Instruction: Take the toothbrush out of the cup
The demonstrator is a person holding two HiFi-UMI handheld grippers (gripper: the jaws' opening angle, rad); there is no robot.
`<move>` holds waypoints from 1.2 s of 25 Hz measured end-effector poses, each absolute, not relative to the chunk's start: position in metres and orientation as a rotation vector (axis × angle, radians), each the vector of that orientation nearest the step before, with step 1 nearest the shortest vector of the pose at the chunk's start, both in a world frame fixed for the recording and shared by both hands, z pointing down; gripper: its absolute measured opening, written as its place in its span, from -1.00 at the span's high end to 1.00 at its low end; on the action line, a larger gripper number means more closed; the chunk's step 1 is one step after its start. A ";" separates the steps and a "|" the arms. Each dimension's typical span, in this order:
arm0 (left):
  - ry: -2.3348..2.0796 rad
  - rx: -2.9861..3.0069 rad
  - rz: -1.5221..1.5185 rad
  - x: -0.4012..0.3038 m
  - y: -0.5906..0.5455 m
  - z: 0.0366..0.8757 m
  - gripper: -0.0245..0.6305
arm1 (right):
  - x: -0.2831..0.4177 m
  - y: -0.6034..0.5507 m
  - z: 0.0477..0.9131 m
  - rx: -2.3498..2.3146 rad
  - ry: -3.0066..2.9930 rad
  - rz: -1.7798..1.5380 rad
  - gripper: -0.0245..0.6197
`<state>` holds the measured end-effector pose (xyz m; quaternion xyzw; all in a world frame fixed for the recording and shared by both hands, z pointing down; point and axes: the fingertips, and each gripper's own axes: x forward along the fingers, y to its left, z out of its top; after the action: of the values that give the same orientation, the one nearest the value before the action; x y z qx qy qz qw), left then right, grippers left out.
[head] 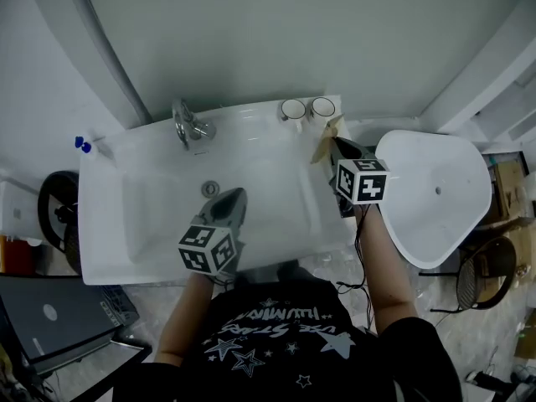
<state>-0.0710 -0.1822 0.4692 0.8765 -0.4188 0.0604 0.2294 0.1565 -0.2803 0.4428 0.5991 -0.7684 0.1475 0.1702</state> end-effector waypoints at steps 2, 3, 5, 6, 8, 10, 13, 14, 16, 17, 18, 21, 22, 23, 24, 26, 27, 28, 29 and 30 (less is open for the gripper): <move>-1.127 2.417 0.168 -0.069 -0.177 0.472 0.87 | 0.159 -0.267 0.454 1.677 -2.138 0.464 0.86; -1.116 2.418 0.169 -0.068 -0.174 0.473 0.87 | 0.160 -0.261 0.459 1.662 -2.116 0.486 0.86; -1.097 2.422 0.171 -0.066 -0.170 0.475 0.87 | 0.163 -0.248 0.470 1.625 -2.066 0.521 0.86; -1.088 2.423 0.170 -0.065 -0.168 0.475 0.87 | 0.165 -0.241 0.476 1.604 -2.036 0.538 0.86; -1.074 2.424 0.170 -0.065 -0.164 0.478 0.87 | 0.166 -0.230 0.489 1.560 -1.980 0.577 0.86; -1.067 2.424 0.170 -0.065 -0.162 0.479 0.87 | 0.166 -0.223 0.500 1.524 -1.943 0.622 0.86; -1.067 2.419 0.170 -0.066 -0.160 0.480 0.87 | 0.168 -0.219 0.514 1.510 -1.903 0.671 0.86; -1.068 2.418 0.170 -0.067 -0.161 0.481 0.87 | 0.169 -0.220 0.519 1.513 -1.889 0.683 0.86; -1.072 2.414 0.171 -0.068 -0.161 0.481 0.87 | 0.171 -0.225 0.527 1.534 -1.871 0.702 0.86; -1.075 2.412 0.172 -0.069 -0.161 0.482 0.87 | 0.172 -0.229 0.530 1.552 -1.868 0.710 0.86; -1.079 2.410 0.174 -0.070 -0.161 0.482 0.87 | 0.173 -0.234 0.532 1.571 -1.866 0.717 0.86; -1.093 2.398 0.177 -0.074 -0.163 0.484 0.87 | 0.175 -0.249 0.539 1.620 -1.846 0.746 0.86; -1.099 2.394 0.179 -0.075 -0.164 0.485 0.87 | 0.176 -0.255 0.543 1.634 -1.835 0.754 0.86; -1.106 2.389 0.182 -0.076 -0.164 0.486 0.87 | 0.177 -0.260 0.547 1.645 -1.825 0.763 0.86; -1.113 2.385 0.184 -0.077 -0.165 0.486 0.87 | 0.178 -0.266 0.551 1.653 -1.816 0.772 0.86; -1.129 2.375 0.189 -0.081 -0.168 0.488 0.87 | 0.179 -0.276 0.561 1.661 -1.794 0.790 0.86; -1.137 2.370 0.191 -0.082 -0.170 0.489 0.87 | 0.180 -0.280 0.566 1.664 -1.780 0.798 0.86; -1.145 2.364 0.192 -0.084 -0.171 0.490 0.87 | 0.180 -0.283 0.571 1.666 -1.767 0.807 0.86; -1.152 2.358 0.193 -0.086 -0.173 0.491 0.87 | 0.181 -0.286 0.577 1.665 -1.756 0.817 0.86; -1.157 2.353 0.194 -0.087 -0.174 0.492 0.87 | 0.180 -0.288 0.582 1.660 -1.747 0.827 0.86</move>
<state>-0.0871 -0.1744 0.4918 0.8657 -0.4259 0.0713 0.2534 0.1801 -0.2878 0.5818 0.6232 -0.6555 0.3104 0.2925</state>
